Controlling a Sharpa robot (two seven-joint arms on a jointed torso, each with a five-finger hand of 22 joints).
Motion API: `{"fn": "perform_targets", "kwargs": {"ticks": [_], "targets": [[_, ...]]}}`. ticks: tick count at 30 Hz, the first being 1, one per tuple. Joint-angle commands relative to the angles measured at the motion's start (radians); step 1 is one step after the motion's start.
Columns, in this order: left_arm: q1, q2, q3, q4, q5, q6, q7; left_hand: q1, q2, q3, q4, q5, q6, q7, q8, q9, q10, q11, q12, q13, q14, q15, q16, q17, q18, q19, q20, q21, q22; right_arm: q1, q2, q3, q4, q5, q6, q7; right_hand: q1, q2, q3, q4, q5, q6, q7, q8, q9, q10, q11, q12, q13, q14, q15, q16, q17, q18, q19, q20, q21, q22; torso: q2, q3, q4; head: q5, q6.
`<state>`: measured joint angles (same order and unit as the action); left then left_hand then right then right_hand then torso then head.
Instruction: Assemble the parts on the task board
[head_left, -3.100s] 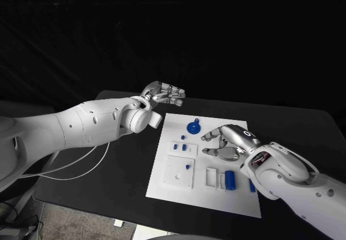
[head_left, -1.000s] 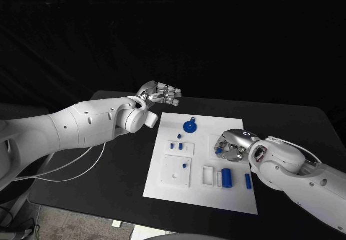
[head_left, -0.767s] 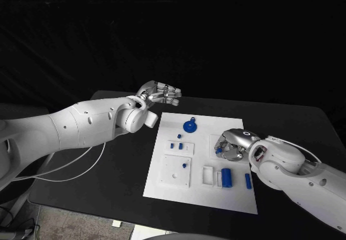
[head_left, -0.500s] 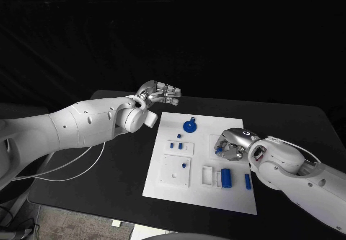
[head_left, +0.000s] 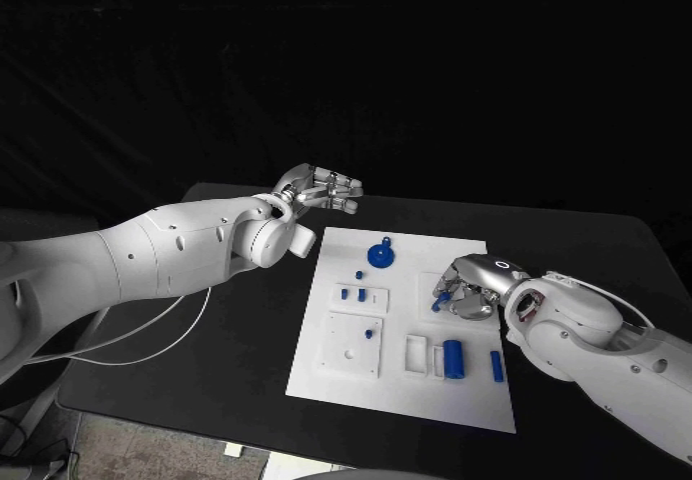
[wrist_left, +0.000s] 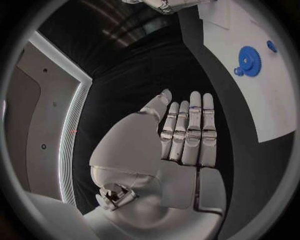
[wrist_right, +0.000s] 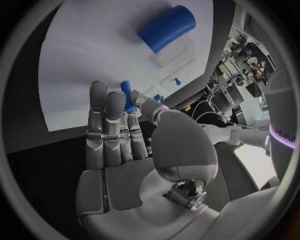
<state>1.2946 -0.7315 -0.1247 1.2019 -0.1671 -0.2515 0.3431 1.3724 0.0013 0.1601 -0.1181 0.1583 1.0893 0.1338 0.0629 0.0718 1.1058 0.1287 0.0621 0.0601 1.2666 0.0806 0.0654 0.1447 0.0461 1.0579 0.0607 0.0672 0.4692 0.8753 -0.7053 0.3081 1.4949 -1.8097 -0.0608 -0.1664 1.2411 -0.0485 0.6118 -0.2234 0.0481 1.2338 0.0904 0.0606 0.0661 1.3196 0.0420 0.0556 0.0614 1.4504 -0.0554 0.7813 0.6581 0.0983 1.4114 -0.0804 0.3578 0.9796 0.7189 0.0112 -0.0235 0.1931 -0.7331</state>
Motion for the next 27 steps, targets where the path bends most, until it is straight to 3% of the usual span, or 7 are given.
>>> {"fn": "perform_targets", "kwargs": {"ticks": [1, 6, 10, 14, 19, 22, 27], "targets": [[0.0, 0.0, 0.001, 0.0, -0.006, 0.015, 0.007, 0.007, 0.005, -0.001, -0.002, 0.007, -0.007, -0.002, 0.001, 0.0, -0.004, -0.001, -0.003, 0.0, -0.005, 0.0, -0.003, 0.001, 0.013, 0.005, 0.0, 0.007, -0.002, 0.001, -0.007, 0.017, 0.019, 0.071, 0.01, 0.027, -0.004, 0.006, -0.001, -0.002, 0.003, 0.013, -0.008, 0.004, 0.004, 0.021, -0.015, 0.003, 0.0, 0.002, -0.008, -0.006, -0.001, 0.0, 0.0, -0.006, 0.002, 0.002, 0.0, 0.0001, -0.0018, 0.002, 0.0], [-0.001, 0.001, 0.001, 0.0, -0.006, 0.014, 0.007, 0.007, 0.005, -0.001, -0.002, 0.007, -0.007, -0.002, 0.001, 0.0, -0.004, -0.001, -0.003, 0.0, -0.005, 0.0, -0.003, 0.001, 0.013, 0.005, 0.0, 0.007, -0.002, 0.002, -0.016, 0.049, 0.065, 0.114, 0.005, 0.042, -0.003, 0.008, -0.001, -0.002, 0.004, 0.013, -0.007, 0.004, 0.004, 0.021, -0.015, 0.003, 0.0, 0.002, -0.008, -0.006, -0.001, 0.001, 0.0, -0.007, 0.001, 0.003, 0.0, -0.0004, -0.0015, 0.009, -0.001], [-0.001, 0.003, 0.001, 0.0, -0.006, 0.014, 0.008, 0.007, 0.005, -0.001, -0.002, 0.007, -0.007, -0.002, 0.001, 0.0, -0.004, -0.001, -0.003, 0.0, -0.005, 0.0, -0.003, 0.001, 0.013, 0.005, 0.0, 0.007, -0.002, 0.002, -0.007, 0.06, 0.096, 0.133, 0.003, 0.053, -0.003, 0.009, -0.002, -0.002, 0.005, 0.013, -0.008, 0.004, 0.004, 0.021, -0.015, 0.004, 0.0, 0.002, -0.008, -0.006, -0.001, 0.002, 0.0, -0.006, 0.0, 0.003, 0.0, -0.0015, -0.001, 0.016, -0.004], [-0.001, 0.007, 0.001, 0.0, -0.006, 0.014, 0.008, 0.007, 0.005, -0.001, -0.002, 0.007, -0.007, -0.002, 0.001, 0.0, -0.004, -0.001, -0.003, 0.0, -0.005, 0.0, -0.003, 0.001, 0.013, 0.005, 0.0, 0.007, -0.002, 0.002, 0.016, 0.062, 0.11, 0.132, 0.009, 0.053, -0.004, 0.011, -0.002, -0.002, 0.006, 0.013, -0.007, 0.004, 0.004, 0.022, -0.015, 0.003, 0.0, 0.002, -0.008, -0.006, -0.001, 0.002, 0.0, -0.006, 0.0, 0.004, -0.001, -0.0026, 0.0003, 0.023, -0.006], [-0.001, 0.012, 0.001, -0.001, -0.006, 0.01, 0.011, 0.006, 0.005, -0.001, -0.004, 0.006, -0.007, -0.002, 0.001, 0.001, -0.003, -0.002, -0.003, 0.0, -0.003, 0.0, -0.003, 0.001, 0.013, 0.006, -0.001, 0.008, -0.002, 0.002, 0.057, 0.045, 0.121, 0.099, 0.006, 0.055, -0.004, 0.012, -0.002, -0.004, 0.008, 0.012, -0.007, 0.004, 0.004, 0.021, -0.015, 0.003, 0.0, 0.002, -0.008, -0.006, -0.001, 0.003, 0.0, -0.006, -0.001, 0.005, 0.0, -0.0022, 0.001, 0.035, -0.006], [-0.001, 0.015, 0.001, -0.002, -0.006, 0.008, 0.012, 0.006, 0.005, -0.001, -0.004, 0.006, -0.007, -0.002, 0.001, 0.001, -0.003, -0.002, -0.003, 0.0, -0.003, 0.0, -0.003, 0.001, 0.013, 0.006, -0.001, 0.008, -0.002, 0.002, 0.08, 0.024, 0.126, 0.075, 0.004, 0.056, -0.005, 0.012, -0.001, -0.005, 0.008, 0.013, -0.008, 0.004, 0.005, 0.022, -0.015, 0.003, 0.0, 0.002, -0.008, -0.006, -0.001, 0.003, 0.0, -0.006, -0.001, 0.006, 0.0, -0.0019, 0.0023, 0.04, -0.008], [-0.001, 0.02, 0.001, -0.003, -0.006, 0.005, 0.013, 0.007, 0.005, -0.001, -0.004, 0.006, -0.009, -0.001, 0.001, 0.0, 0.001, -0.003, -0.003, 0.0, -0.002, -0.001, -0.002, 0.002, 0.013, 0.006, -0.001, 0.007, -0.002, 0.003, 0.115, -0.021, 0.13, 0.04, 0.003, 0.058, -0.006, 0.013, 0.001, -0.008, 0.009, 0.014, -0.008, 0.004, 0.005, 0.022, -0.015, 0.004, 0.0, 0.001, -0.008, -0.007, -0.002, 0.003, 0.0, -0.005, -0.001, 0.008, 0.0, -0.0026, 0.0002, 0.05, -0.009]]}}
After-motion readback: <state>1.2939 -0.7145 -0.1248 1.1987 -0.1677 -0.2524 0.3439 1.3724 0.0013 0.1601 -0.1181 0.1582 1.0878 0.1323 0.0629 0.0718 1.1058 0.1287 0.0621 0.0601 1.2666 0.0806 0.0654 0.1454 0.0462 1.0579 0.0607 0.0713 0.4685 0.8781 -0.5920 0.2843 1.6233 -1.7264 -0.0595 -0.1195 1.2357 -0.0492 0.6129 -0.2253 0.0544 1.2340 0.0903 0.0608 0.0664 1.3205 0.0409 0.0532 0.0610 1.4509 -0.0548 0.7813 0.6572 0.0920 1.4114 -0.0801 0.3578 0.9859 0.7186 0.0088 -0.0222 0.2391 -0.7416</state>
